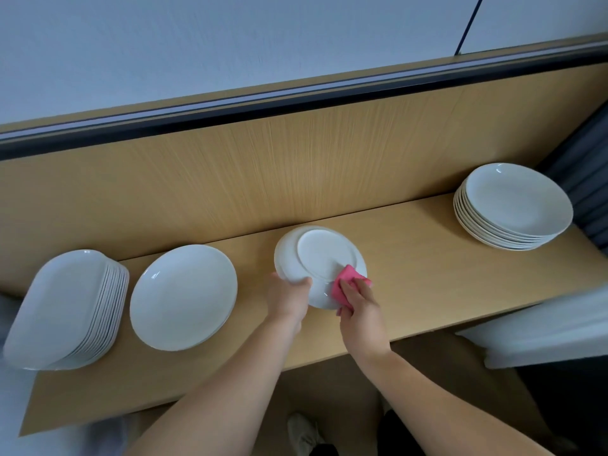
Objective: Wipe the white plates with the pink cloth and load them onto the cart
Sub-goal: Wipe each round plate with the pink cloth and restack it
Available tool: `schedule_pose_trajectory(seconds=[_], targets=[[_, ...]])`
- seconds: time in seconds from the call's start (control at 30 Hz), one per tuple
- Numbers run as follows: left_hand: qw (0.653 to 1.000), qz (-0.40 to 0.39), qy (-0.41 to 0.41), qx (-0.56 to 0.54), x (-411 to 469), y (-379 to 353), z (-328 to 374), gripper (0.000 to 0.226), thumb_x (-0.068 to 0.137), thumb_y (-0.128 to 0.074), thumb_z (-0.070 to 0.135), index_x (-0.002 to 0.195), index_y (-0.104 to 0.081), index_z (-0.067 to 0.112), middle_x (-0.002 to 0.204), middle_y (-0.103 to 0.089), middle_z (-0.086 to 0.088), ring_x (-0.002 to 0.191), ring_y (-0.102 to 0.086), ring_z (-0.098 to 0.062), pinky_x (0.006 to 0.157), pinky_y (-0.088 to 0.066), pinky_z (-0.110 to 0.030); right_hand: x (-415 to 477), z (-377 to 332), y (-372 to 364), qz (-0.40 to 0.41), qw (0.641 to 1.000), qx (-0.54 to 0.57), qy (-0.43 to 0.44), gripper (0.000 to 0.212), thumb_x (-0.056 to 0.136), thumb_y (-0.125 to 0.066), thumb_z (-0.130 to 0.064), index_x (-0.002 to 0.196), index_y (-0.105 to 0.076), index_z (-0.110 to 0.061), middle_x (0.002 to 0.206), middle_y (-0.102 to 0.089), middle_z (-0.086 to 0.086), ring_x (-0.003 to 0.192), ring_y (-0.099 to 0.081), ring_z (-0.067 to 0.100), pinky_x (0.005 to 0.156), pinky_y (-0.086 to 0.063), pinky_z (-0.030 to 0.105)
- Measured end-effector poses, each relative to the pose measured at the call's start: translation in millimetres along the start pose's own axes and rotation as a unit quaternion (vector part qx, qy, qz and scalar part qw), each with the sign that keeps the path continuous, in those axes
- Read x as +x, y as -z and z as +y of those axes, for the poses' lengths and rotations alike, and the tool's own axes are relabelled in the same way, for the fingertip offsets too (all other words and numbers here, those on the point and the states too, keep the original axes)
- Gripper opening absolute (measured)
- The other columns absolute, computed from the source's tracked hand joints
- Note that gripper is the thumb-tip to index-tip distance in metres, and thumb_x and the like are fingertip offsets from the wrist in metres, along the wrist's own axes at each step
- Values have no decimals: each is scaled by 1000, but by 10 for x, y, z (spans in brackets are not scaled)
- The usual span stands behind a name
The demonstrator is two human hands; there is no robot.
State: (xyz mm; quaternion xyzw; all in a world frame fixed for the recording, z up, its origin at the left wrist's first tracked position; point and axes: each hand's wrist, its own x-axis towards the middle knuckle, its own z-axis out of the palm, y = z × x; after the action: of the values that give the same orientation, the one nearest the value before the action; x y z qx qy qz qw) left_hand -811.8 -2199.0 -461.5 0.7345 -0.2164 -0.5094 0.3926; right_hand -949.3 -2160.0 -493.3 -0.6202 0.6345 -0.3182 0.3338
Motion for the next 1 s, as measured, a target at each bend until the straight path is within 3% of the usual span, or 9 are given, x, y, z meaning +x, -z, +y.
schedule_pose_trajectory(seconds=[0.1, 0.2, 0.37, 0.47, 0.57, 0.67, 0.87, 1.0], targets=[[1000, -5, 4, 3, 9, 53, -1, 24, 83, -68, 12, 90, -50, 26, 89, -57, 6, 92, -59, -24, 88, -55, -48, 126, -6, 141, 2, 998, -21, 52, 56, 80, -51, 19, 128, -62, -8, 135, -53, 9, 116, -57, 31, 85, -55, 44], [1000, -14, -24, 13, 25, 81, -23, 26, 82, -67, 8, 85, -49, 27, 89, -59, 5, 86, -60, -21, 86, -56, -49, 366, -135, 298, -35, 988, -81, 129, 55, 79, -51, 15, 126, -64, -9, 135, -55, 10, 117, -57, 31, 89, -52, 36], [997, -27, -60, 44, -11, 68, 3, 13, 73, -71, 18, 84, -67, 26, 84, -71, 1, 85, -68, -23, 77, -58, -54, 790, -267, 214, -219, 936, -186, 203, 44, 88, -48, 7, 123, -66, -13, 144, -48, 2, 134, -42, 22, 101, -40, 28], [997, -20, -55, 52, -6, 66, -7, 17, 78, -71, 15, 84, -64, 29, 85, -69, 1, 89, -67, -24, 79, -58, -52, 970, -295, 109, -282, 913, -205, 210, 42, 89, -48, 6, 124, -64, -10, 146, -45, 1, 133, -43, 21, 106, -38, 31], [996, -12, -52, 78, 27, 64, -27, 30, 77, -71, 18, 105, -62, 21, 94, -67, -1, 89, -66, -21, 76, -59, -49, 1184, -303, 56, -281, 912, -207, 215, 43, 93, -50, 0, 133, -59, -14, 148, -44, -3, 133, -43, 17, 110, -32, 27], [993, -3, -65, 99, 44, 67, -19, 30, 78, -70, 19, 107, -61, 18, 94, -67, 0, 88, -65, -20, 73, -60, -48, 1400, -243, 48, -274, 905, -240, 222, 51, 92, -50, 0, 137, -55, -22, 153, -37, -7, 141, -33, 15, 114, -25, 23], [994, 5, -58, 87, 38, 51, 0, 43, 78, -73, 22, 117, -55, 17, 102, -62, 1, 93, -61, -16, 76, -60, -44, 1522, -56, 266, -239, 918, -235, 210, 49, 87, -49, 5, 124, -66, -22, 145, -49, -6, 132, -45, 19, 102, -40, 27], [996, 22, -39, 77, 37, 42, 21, 42, 76, -71, 21, 115, -57, 17, 100, -63, 1, 91, -62, -16, 74, -60, -45, 1298, 35, 465, -235, 928, -217, 193, 38, 83, -52, 5, 105, -74, -18, 132, -59, -4, 126, -51, 20, 91, -46, 29]])
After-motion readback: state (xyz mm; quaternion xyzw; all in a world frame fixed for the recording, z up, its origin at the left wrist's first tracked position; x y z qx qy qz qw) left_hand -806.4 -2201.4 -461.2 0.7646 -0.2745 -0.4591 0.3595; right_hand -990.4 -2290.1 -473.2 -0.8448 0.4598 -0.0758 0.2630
